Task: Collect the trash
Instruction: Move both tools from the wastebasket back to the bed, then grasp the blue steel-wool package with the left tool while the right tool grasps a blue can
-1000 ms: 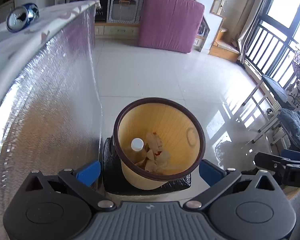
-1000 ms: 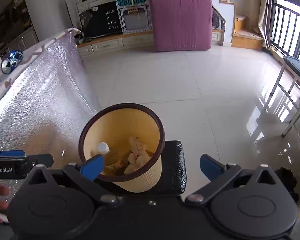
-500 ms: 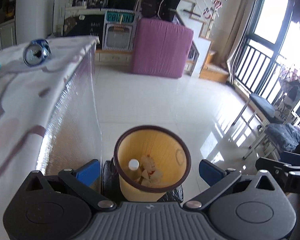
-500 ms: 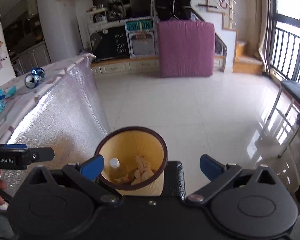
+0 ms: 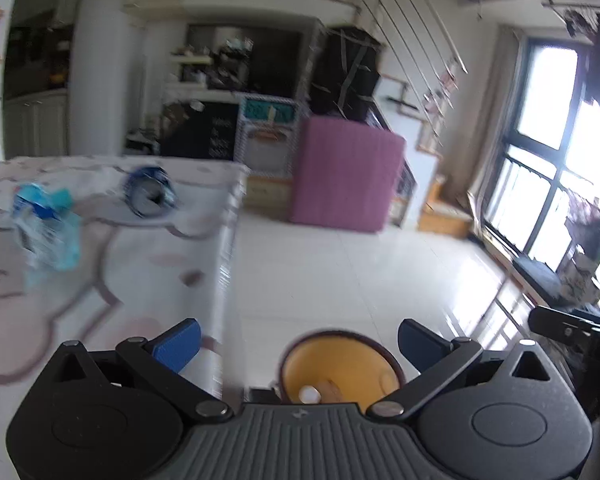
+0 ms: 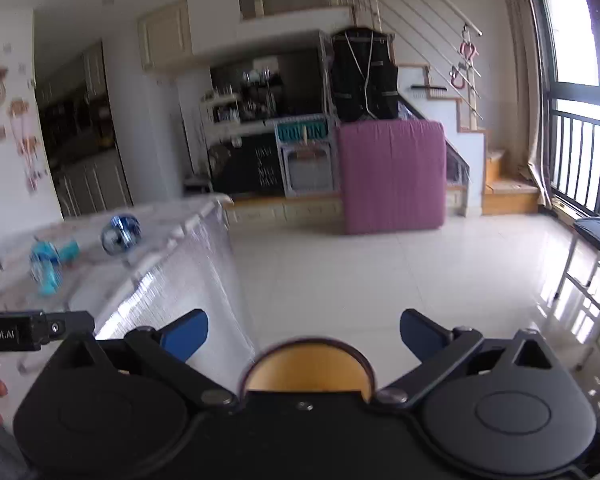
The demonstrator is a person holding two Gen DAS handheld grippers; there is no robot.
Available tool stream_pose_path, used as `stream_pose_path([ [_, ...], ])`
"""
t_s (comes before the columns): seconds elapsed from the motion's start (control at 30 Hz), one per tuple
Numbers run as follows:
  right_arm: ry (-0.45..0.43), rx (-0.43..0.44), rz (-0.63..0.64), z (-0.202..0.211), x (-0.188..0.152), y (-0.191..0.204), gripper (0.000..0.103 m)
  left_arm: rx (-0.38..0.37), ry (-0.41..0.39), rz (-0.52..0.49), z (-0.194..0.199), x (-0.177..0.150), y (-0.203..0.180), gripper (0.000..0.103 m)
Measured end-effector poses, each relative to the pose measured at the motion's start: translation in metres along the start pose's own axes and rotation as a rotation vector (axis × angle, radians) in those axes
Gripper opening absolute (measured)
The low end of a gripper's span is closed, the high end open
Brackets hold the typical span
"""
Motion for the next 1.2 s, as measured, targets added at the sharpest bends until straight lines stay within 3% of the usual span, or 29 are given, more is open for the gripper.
stream_pose_path([
  [0.3, -0.101, 0.066, -0.056, -0.029, 0.017, 0.061, 0.103, 0.178, -0.131, 0.131, 0.016, 0.042, 0.079, 0.103],
  [0.43, -0.122, 0.085, -0.063, -0.053, 0.018, 0.096, 0.103, 0.225, -0.161, 0.232, 0.016, 0.051, 0.117, 0.103],
  [0.6, -0.118, 0.143, -0.065, -0.088, 0.018, 0.14, 0.103, 0.352, -0.171, 0.325, 0.011, 0.048, 0.166, 0.103],
  [1.0, -0.092, 0.266, -0.011, -0.177, 0.02, 0.232, 0.102, 0.347, -0.081, 0.584, -0.046, 0.034, 0.237, 0.103],
  [1.2, -0.073, 0.356, 0.138, -0.221, 0.019, 0.277, 0.091, 0.387, -0.012, 0.665, -0.063, 0.012, 0.268, 0.102],
])
Point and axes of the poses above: each gripper's, at about its wrist camera, not at the fingertips, and z roughly against the way its jaws point, y to its left, x to its top, the point moved 7 cm from there along -z, roughly the way its jaws point, and after that the axes turned 15 degrees about -y, right-handed, at the moved point
